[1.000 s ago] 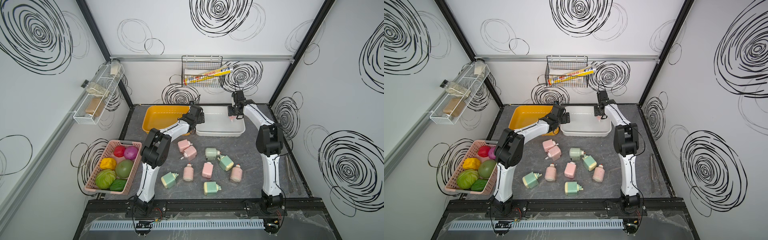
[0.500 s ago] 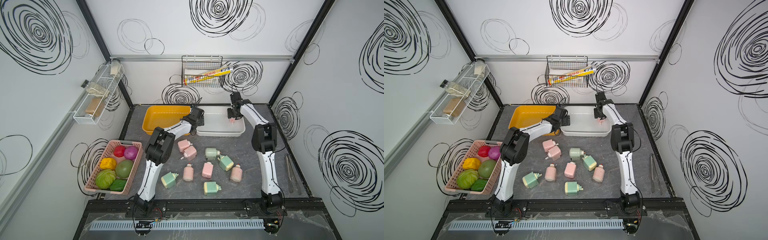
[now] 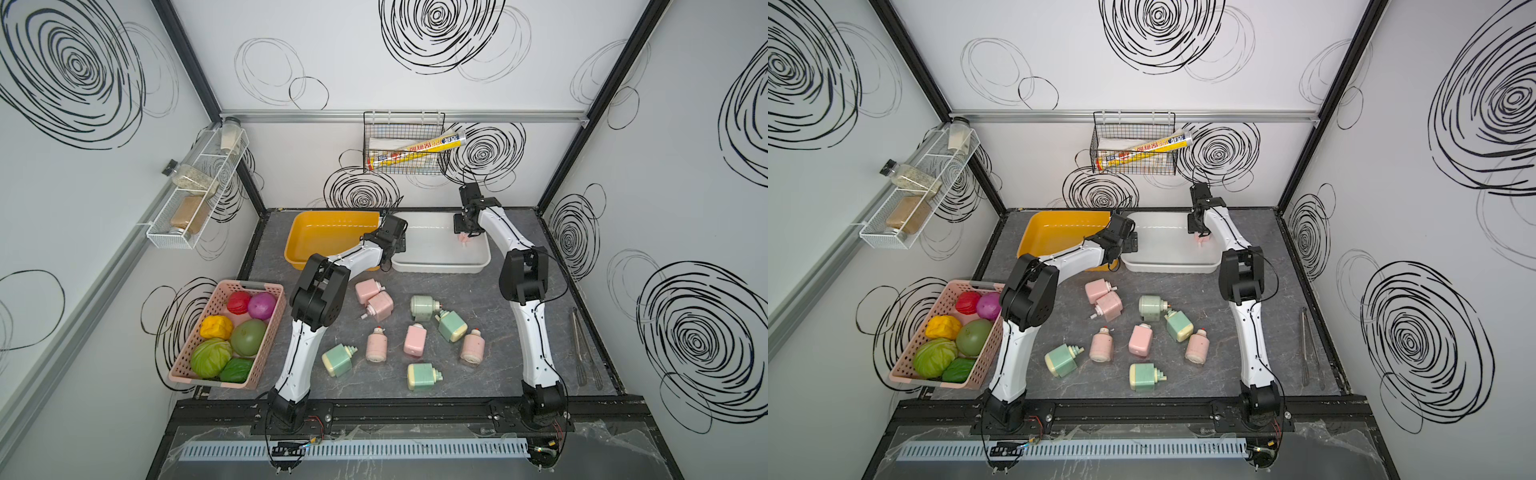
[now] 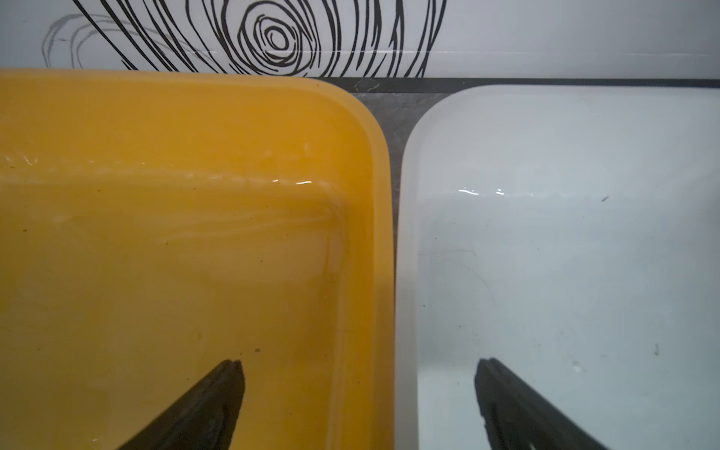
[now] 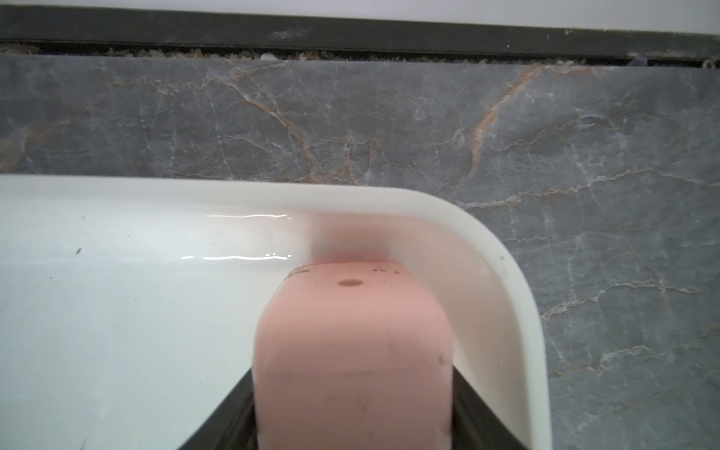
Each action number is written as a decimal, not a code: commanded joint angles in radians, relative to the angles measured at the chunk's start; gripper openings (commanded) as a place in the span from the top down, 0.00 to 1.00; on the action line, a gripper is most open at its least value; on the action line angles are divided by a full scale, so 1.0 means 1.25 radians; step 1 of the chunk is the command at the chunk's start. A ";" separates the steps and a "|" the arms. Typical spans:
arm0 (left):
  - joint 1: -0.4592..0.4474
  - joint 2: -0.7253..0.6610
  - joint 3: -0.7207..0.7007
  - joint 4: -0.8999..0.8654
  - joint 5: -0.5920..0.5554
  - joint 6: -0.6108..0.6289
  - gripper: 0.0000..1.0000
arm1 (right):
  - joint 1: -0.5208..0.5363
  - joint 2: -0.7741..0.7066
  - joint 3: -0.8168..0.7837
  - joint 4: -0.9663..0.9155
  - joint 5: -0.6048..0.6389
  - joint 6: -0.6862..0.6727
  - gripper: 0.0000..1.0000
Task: Place the pencil sharpeners by color into the storage box
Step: Place the pencil sharpener in the storage box.
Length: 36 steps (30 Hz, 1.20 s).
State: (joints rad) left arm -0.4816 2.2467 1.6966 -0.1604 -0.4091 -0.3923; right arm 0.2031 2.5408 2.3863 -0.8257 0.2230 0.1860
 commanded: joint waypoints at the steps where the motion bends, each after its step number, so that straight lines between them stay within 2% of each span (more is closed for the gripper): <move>1: 0.009 0.013 0.010 0.004 -0.015 0.007 0.01 | -0.010 0.031 0.020 -0.054 0.011 0.022 0.36; 7: 0.010 0.013 0.010 -0.003 -0.020 0.002 0.01 | -0.012 0.033 0.023 -0.048 0.011 0.022 0.32; 12: 0.010 0.013 0.011 -0.007 -0.019 -0.004 0.01 | -0.010 0.022 0.023 -0.026 0.012 0.020 0.40; 20: 0.010 0.008 0.002 -0.018 -0.035 -0.015 0.01 | -0.010 0.017 0.023 0.001 0.048 0.009 0.42; 24: 0.012 0.002 -0.001 -0.020 -0.042 -0.021 0.01 | -0.011 0.018 0.024 0.011 0.045 0.006 0.40; 36: 0.017 -0.015 -0.033 0.000 -0.039 -0.021 0.01 | -0.004 -0.038 -0.006 -0.016 0.012 -0.009 0.23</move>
State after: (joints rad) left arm -0.4728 2.2471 1.6680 -0.1761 -0.4484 -0.4118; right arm 0.1932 2.5675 2.3924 -0.8333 0.2470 0.1867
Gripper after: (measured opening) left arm 0.992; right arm 0.760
